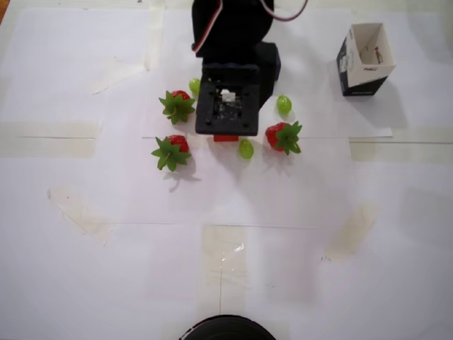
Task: Put the red cube on top of the purple cube
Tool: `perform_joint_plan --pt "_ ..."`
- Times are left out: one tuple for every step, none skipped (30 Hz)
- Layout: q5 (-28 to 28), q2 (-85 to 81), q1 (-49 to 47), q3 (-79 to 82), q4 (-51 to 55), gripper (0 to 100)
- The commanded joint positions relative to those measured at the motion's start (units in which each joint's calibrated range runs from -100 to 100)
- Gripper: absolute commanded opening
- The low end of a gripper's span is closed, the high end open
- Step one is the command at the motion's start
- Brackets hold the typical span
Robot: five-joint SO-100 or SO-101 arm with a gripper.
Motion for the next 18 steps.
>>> perform_joint_plan --pt "0.1 -0.5 0.9 -1.3 -0.9 23" --pt "0.1 -0.2 1.0 -1.5 -0.9 23" --pt "0.3 0.3 1.2 -1.7 -0.9 22" --pt "0.3 0.5 1.3 -1.8 -0.8 22" --pt "0.5 0.7 1.5 -2.1 -0.5 22" --pt "0.6 1.0 1.5 -2.1 -0.3 22" --pt "0.6 1.2 1.6 -2.1 -0.1 21" --pt "0.5 1.3 1.8 -2.1 0.0 21" --pt "0.6 1.4 1.9 -2.1 0.1 21" --pt "0.7 1.5 2.0 -2.3 0.0 21" --pt "0.6 1.7 2.0 -2.3 -0.2 21" --pt "0.6 1.7 2.0 -2.3 -0.5 20" --pt "0.7 1.8 2.0 -2.3 -0.5 20" --pt "0.7 1.8 1.9 -2.3 -0.5 19" --pt "0.7 1.9 1.8 -2.4 -0.6 18" --pt "0.7 2.0 1.8 -2.5 -0.6 17" --pt "0.5 2.0 1.6 -2.5 -0.6 16" --pt "0.4 2.0 1.5 -2.6 -0.6 15"
